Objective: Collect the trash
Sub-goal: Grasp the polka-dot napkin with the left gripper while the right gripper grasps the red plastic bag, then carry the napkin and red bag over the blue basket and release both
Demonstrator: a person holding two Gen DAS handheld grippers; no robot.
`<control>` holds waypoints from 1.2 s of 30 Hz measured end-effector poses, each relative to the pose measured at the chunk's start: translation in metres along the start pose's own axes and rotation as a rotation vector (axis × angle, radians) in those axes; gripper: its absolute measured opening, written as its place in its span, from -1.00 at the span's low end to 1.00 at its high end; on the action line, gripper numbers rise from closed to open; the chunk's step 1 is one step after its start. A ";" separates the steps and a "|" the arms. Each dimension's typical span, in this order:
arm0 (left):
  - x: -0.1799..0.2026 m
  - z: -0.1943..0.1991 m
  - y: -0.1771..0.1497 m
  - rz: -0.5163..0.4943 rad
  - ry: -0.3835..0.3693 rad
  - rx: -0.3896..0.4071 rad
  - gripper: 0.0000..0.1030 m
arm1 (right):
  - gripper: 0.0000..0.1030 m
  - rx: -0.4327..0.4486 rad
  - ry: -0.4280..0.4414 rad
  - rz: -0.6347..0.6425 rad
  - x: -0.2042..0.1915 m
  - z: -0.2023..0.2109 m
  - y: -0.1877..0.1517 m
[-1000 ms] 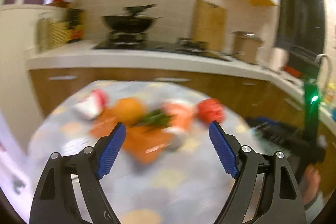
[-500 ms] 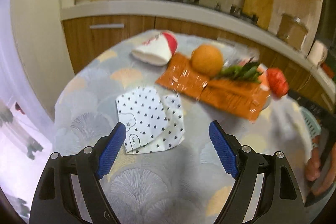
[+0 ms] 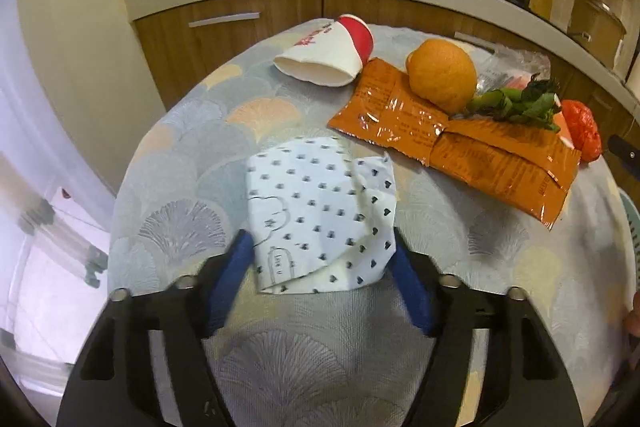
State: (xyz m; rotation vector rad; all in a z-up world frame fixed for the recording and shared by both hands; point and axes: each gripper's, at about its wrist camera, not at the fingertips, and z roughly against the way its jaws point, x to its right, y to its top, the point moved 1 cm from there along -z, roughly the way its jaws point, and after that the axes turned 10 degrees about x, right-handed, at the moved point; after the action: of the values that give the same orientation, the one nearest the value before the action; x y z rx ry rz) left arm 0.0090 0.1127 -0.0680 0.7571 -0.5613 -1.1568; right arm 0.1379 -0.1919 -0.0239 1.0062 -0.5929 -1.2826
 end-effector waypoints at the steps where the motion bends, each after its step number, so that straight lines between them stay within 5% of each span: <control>1: -0.001 0.000 0.001 0.001 0.002 0.006 -0.05 | 0.49 -0.003 0.004 0.002 0.000 -0.002 0.003; 4: -0.006 0.001 0.003 0.031 -0.017 0.018 -0.26 | 0.62 -0.008 -0.006 0.023 -0.003 -0.014 0.011; 8: -0.002 0.006 0.012 0.045 -0.042 0.067 -0.80 | 0.69 -0.037 -0.045 0.044 -0.005 -0.040 0.013; 20: 0.011 0.009 0.018 0.069 -0.177 0.142 -0.83 | 0.67 -0.132 -0.086 -0.011 0.009 -0.080 0.013; 22: 0.010 0.010 0.018 0.075 -0.198 0.148 -0.83 | 0.11 -0.141 -0.074 0.004 0.005 -0.081 0.011; 24: 0.010 0.013 0.018 0.077 -0.209 0.159 -0.83 | -0.09 -0.123 -0.089 0.016 0.003 -0.076 0.011; 36: 0.034 0.061 0.035 0.042 -0.274 0.273 -0.83 | -0.18 -0.005 -0.083 -0.013 0.016 -0.008 0.010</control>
State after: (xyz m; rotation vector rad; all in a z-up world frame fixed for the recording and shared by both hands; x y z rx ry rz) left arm -0.0041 0.0729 -0.0021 0.8186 -0.9745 -1.1667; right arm 0.1531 -0.2056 -0.0219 0.9578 -0.6474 -1.3417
